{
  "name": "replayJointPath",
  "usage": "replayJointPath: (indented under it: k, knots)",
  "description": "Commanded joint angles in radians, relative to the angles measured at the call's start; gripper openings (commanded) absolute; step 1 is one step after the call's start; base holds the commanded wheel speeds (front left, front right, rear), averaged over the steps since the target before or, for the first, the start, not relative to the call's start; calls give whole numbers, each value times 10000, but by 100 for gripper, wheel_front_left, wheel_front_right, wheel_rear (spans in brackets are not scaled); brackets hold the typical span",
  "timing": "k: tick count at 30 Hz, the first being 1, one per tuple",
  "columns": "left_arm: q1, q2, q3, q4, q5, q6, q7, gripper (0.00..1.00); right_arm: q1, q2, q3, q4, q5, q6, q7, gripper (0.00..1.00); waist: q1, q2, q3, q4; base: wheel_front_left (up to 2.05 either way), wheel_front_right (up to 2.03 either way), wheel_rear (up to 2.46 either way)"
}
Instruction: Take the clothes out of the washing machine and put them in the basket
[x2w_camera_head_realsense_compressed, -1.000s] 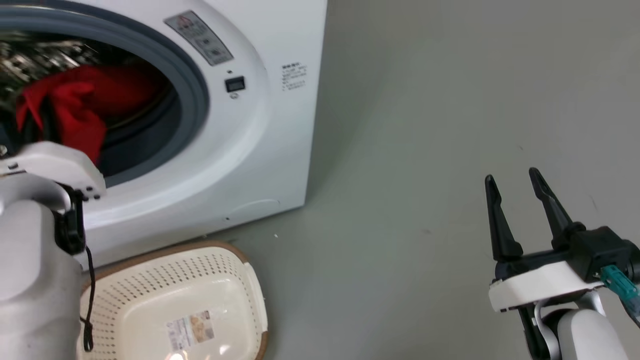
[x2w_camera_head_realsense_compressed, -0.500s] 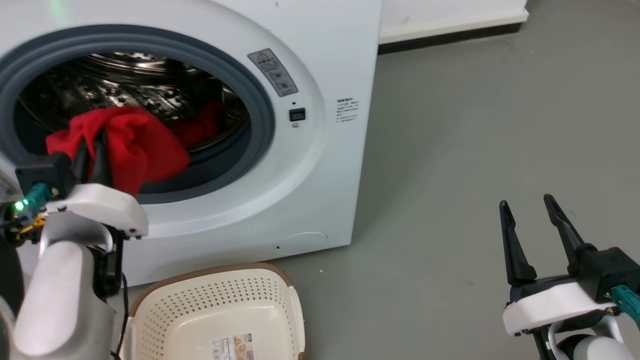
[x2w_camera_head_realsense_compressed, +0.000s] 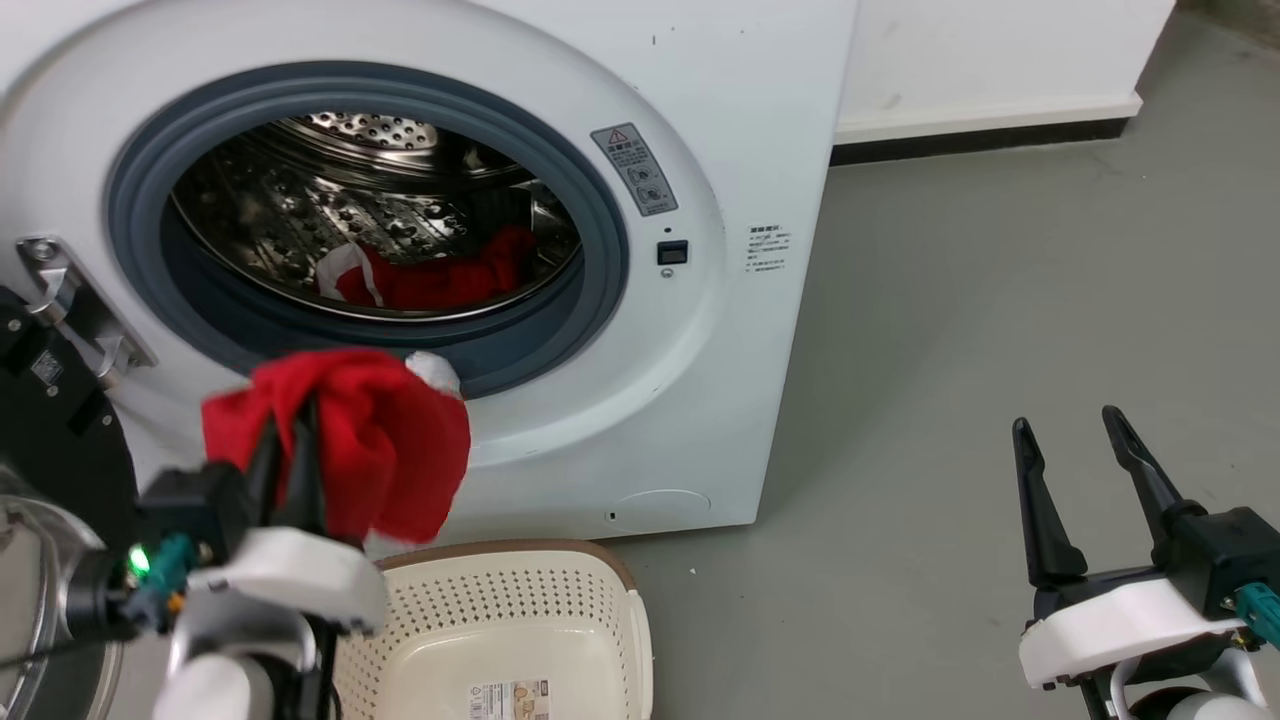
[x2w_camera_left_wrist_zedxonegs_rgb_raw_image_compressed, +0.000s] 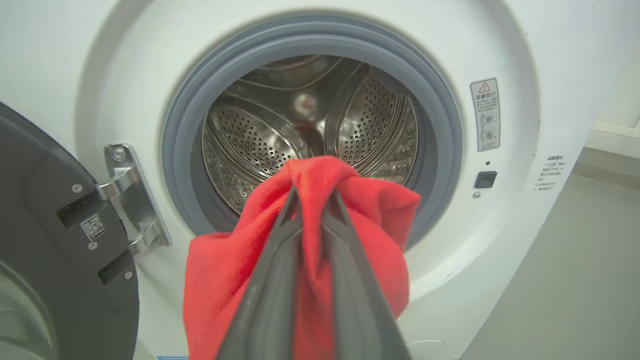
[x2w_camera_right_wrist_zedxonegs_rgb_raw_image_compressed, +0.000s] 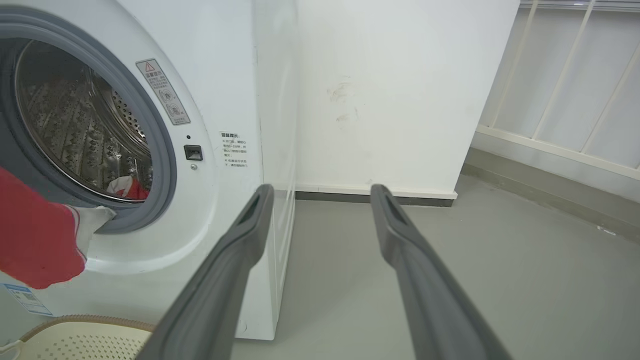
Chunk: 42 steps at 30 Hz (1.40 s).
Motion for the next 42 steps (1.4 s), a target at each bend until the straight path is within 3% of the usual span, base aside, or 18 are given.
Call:
replayJointPath:
  k: [1, 6, 14, 23, 42]
  knots:
    - [363, -85, -79, -239, -59, 60, 88, 0, 148, 3, 11, -65, -55, -7, 52, 100, 2, 0, -22, 61, 0, 0, 0]
    - [1432, -326, -405, -372, -172, 142, 384, 0, 164, 3, 58, -225, -107, -7, 136, 100, 2, 0, 36, 189, 0, 0, 0]
    - [1959, -858, -810, 1341, -544, -17, 43, 0, -227, 3, 154, -452, -94, -7, 184, 100, 2, 0, 900, 17, 0, 0, 0]
    - [343, -1224, -803, 4335, -679, -209, -1010, 0, -1012, 5, 205, -513, -64, -7, -49, 100, 2, 0, 2647, -476, 0, 0, 0]
    - [-3507, -964, -849, 10124, -471, -528, -2293, 0, -2413, 6, 615, -285, 334, -7, -834, 100, 2, 0, 5442, -1748, 0, 0, 0]
